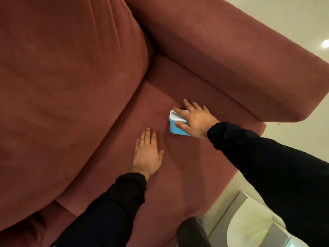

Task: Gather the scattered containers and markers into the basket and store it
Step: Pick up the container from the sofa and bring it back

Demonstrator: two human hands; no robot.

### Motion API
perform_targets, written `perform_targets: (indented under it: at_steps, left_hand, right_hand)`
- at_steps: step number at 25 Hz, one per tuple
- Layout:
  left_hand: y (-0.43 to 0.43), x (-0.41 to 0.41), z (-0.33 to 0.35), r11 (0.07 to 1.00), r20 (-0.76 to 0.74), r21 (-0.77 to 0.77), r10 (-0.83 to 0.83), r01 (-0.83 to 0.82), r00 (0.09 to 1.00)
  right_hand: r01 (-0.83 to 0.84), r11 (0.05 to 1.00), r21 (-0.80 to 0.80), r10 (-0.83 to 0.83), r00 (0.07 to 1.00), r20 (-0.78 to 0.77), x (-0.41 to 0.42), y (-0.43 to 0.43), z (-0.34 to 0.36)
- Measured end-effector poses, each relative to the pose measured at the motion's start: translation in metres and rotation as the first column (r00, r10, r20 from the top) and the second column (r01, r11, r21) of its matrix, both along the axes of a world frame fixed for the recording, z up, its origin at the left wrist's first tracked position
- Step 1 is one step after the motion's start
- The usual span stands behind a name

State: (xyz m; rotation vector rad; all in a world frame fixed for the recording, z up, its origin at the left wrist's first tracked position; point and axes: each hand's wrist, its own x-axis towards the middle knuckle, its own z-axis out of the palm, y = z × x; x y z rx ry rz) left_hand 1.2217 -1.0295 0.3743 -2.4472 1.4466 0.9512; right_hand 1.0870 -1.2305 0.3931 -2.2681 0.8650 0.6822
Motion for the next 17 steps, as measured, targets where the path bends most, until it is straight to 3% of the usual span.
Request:
perform_targets:
  at_steps: [9, 17]
  left_hand:
    - [0.097, -0.016, 0.071, 0.988, 0.010, -0.073, 0.135, -0.134, 0.991]
    - [0.317, -0.044, 0.165, 0.927, 0.072, -0.159, 0.355, -0.340, 0.932]
  right_hand:
    - [-0.220, 0.963, -0.156, 0.190, 0.964, -0.189, -0.008, 0.086, 0.046]
    - [-0.423, 0.894, -0.149, 0.412, 0.906, -0.097, -0.003, 0.324, 0.143]
